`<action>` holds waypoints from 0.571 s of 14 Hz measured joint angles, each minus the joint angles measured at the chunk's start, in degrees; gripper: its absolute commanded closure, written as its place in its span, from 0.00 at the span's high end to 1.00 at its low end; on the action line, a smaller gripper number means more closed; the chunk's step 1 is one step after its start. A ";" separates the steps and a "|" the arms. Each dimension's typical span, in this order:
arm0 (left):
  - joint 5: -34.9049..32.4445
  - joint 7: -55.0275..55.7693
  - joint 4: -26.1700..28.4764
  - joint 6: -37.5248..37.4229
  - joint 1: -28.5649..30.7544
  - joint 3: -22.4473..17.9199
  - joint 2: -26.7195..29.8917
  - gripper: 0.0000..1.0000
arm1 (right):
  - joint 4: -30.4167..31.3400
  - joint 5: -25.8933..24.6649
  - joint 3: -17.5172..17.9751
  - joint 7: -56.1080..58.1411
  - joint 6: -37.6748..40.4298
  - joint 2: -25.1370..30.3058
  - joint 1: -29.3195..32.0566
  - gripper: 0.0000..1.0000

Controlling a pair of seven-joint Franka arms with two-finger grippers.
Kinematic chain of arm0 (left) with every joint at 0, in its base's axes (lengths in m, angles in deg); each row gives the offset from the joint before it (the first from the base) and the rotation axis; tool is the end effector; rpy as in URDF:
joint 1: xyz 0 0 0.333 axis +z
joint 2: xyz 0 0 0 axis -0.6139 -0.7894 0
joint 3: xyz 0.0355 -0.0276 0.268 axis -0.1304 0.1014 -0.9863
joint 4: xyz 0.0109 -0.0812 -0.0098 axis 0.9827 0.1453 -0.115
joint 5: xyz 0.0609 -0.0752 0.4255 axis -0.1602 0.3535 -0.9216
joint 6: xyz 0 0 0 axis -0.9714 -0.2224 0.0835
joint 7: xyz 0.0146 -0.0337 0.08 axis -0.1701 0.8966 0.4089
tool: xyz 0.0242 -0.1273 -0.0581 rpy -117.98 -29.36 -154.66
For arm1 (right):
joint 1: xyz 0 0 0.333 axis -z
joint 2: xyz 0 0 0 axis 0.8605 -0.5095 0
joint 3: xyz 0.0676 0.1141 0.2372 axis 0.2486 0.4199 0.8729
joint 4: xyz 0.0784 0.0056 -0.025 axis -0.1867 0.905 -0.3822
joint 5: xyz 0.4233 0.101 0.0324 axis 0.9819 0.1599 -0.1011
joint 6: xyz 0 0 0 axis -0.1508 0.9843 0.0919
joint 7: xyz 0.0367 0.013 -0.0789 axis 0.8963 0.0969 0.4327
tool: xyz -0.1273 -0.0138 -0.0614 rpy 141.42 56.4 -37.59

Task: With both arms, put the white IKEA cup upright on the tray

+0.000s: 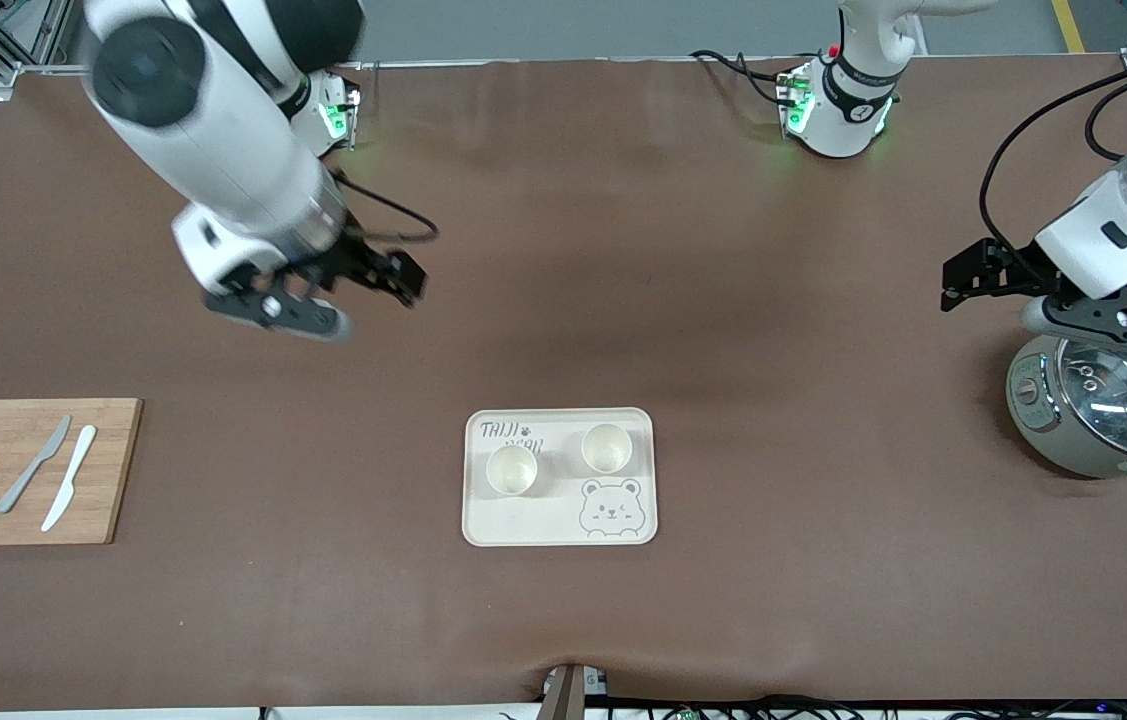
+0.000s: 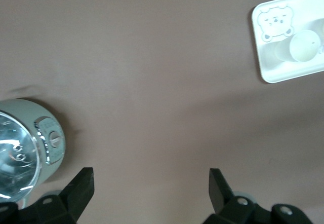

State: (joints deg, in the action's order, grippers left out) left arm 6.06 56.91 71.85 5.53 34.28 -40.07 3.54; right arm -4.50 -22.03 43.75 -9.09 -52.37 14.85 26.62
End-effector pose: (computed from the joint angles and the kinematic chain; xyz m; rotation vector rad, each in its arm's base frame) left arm 0.6266 -0.0853 0.5151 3.0910 -0.3626 0.0212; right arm 0.5794 0.2970 0.5360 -3.0906 0.3204 0.1224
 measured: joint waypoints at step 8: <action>-0.71 0.21 -0.01 0.09 -0.26 -0.79 -0.47 1.00 | 16.83 -1.76 -0.66 36.50 -0.76 15.31 23.86 1.00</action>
State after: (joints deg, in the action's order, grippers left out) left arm 5.35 57.12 71.84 5.61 34.02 -40.87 3.07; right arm 12.33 -23.79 43.09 27.41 -53.13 30.16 50.48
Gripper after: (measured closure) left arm 0.000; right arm 0.000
